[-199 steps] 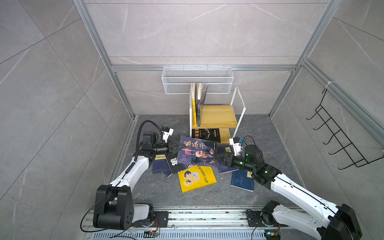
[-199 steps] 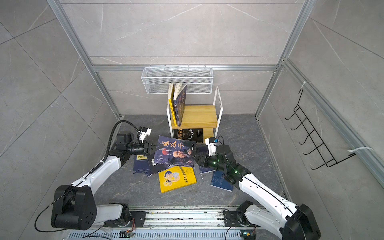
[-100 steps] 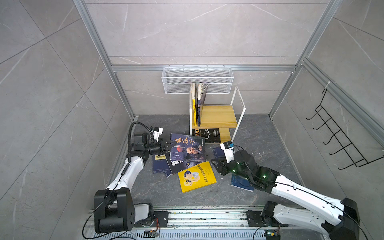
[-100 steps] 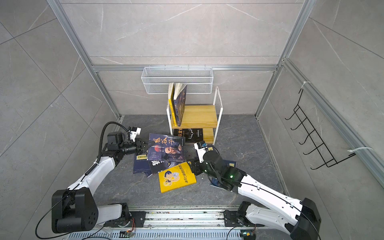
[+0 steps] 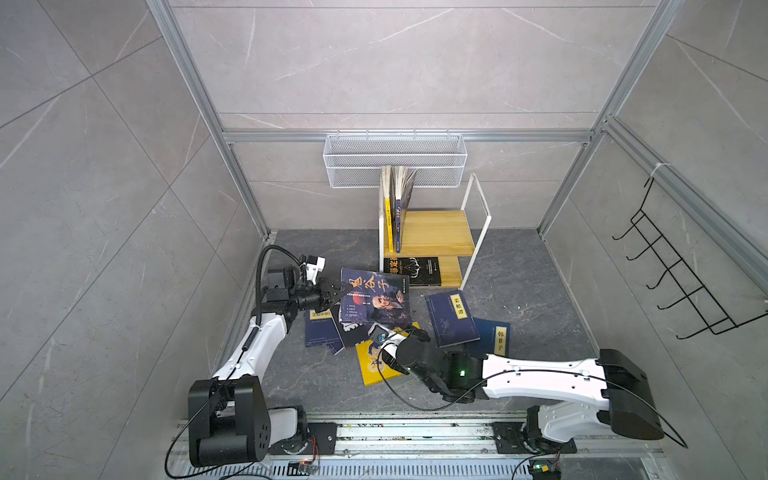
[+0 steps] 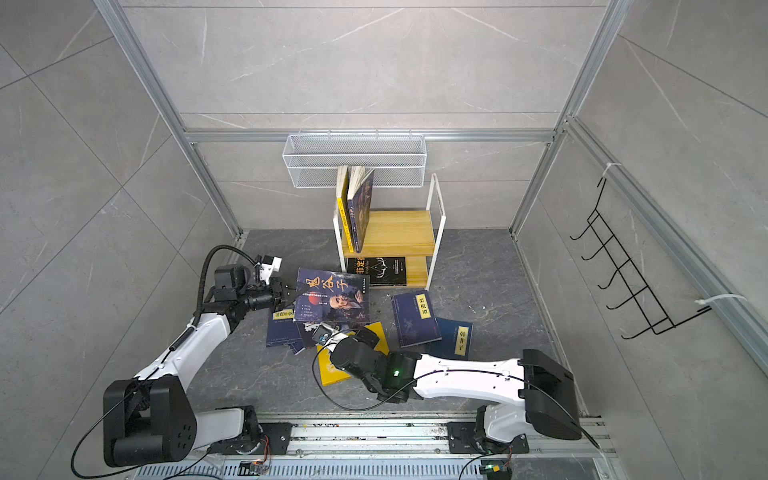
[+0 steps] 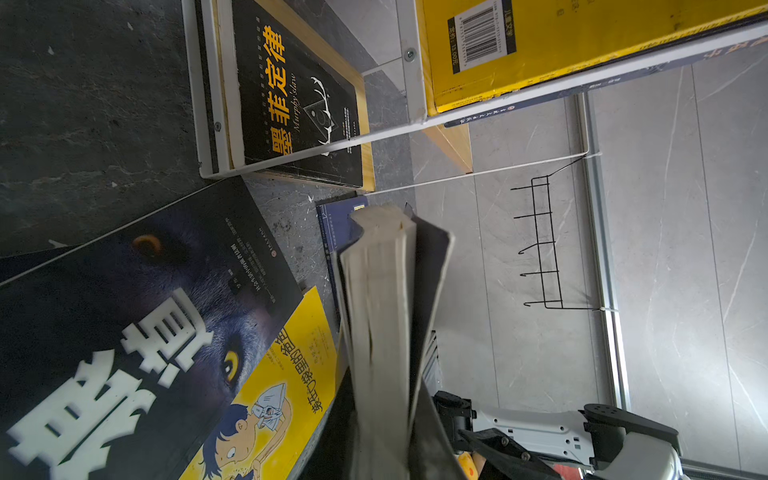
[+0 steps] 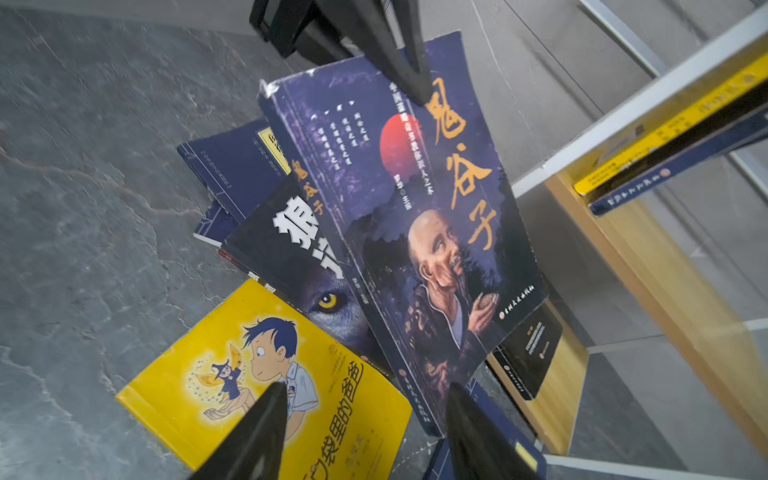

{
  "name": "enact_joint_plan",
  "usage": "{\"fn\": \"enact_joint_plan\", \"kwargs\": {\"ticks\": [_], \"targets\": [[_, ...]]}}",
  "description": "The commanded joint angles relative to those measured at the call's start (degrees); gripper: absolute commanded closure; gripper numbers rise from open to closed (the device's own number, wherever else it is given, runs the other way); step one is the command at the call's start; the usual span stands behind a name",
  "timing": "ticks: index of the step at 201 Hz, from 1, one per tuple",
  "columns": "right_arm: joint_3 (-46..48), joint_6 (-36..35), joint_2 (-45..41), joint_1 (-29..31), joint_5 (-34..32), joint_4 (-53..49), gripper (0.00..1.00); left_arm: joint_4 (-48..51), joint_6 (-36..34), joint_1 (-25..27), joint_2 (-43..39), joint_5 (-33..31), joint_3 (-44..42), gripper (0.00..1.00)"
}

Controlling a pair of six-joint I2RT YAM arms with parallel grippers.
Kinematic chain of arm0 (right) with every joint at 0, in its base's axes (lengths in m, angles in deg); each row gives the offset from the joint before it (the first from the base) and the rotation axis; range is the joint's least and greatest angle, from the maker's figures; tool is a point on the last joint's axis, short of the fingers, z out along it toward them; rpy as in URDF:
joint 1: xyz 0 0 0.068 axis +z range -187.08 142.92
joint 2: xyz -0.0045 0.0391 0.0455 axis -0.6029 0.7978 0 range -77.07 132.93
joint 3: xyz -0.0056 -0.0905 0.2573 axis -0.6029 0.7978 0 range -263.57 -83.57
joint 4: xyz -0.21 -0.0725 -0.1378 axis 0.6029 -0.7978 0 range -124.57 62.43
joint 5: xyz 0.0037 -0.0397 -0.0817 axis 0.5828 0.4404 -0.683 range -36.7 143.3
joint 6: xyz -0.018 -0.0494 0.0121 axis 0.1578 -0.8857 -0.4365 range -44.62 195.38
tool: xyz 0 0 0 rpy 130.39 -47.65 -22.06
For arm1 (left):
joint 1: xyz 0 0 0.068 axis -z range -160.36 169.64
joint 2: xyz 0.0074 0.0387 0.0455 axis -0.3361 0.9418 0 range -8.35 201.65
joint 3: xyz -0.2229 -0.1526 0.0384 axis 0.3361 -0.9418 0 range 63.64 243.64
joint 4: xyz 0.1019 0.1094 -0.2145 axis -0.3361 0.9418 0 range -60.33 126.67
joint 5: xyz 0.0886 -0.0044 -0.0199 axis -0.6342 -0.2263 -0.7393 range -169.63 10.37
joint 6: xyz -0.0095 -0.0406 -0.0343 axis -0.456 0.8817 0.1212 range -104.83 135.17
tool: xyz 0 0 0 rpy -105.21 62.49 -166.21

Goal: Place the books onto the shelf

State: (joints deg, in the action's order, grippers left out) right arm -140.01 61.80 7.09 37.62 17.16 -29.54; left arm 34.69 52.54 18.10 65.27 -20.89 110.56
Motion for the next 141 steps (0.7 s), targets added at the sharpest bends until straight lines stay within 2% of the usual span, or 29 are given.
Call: {"fn": "enact_joint_plan", "kwargs": {"ticks": [1,38,80,110,125,141], "targets": [[-3.52,-8.15,3.88,0.19,-5.95,4.98,0.37,-0.46,0.62,-0.1,-2.6,3.47,3.16,1.0],[-7.46,-16.81,11.32,-0.65,-8.91,10.65,0.35,0.92,-0.29,-0.13,-3.04,3.13,3.89,1.0],[-11.87,-18.94,17.79,-3.35,-7.08,9.7,0.36,1.75,-0.59,-0.13,-3.49,3.05,3.97,1.0],[-13.63,-19.24,20.91,-4.95,-6.64,10.38,0.4,1.92,-0.59,-0.15,-3.83,3.66,3.97,1.0],[-14.2,-19.46,22.03,-5.3,-7.44,10.94,0.51,1.94,-0.71,-0.12,-3.84,3.53,3.71,1.0],[-14.09,-19.12,21.68,-5.3,-7.89,10.91,0.77,1.93,-1.15,-0.13,-3.91,3.06,3.45,1.0]]}}
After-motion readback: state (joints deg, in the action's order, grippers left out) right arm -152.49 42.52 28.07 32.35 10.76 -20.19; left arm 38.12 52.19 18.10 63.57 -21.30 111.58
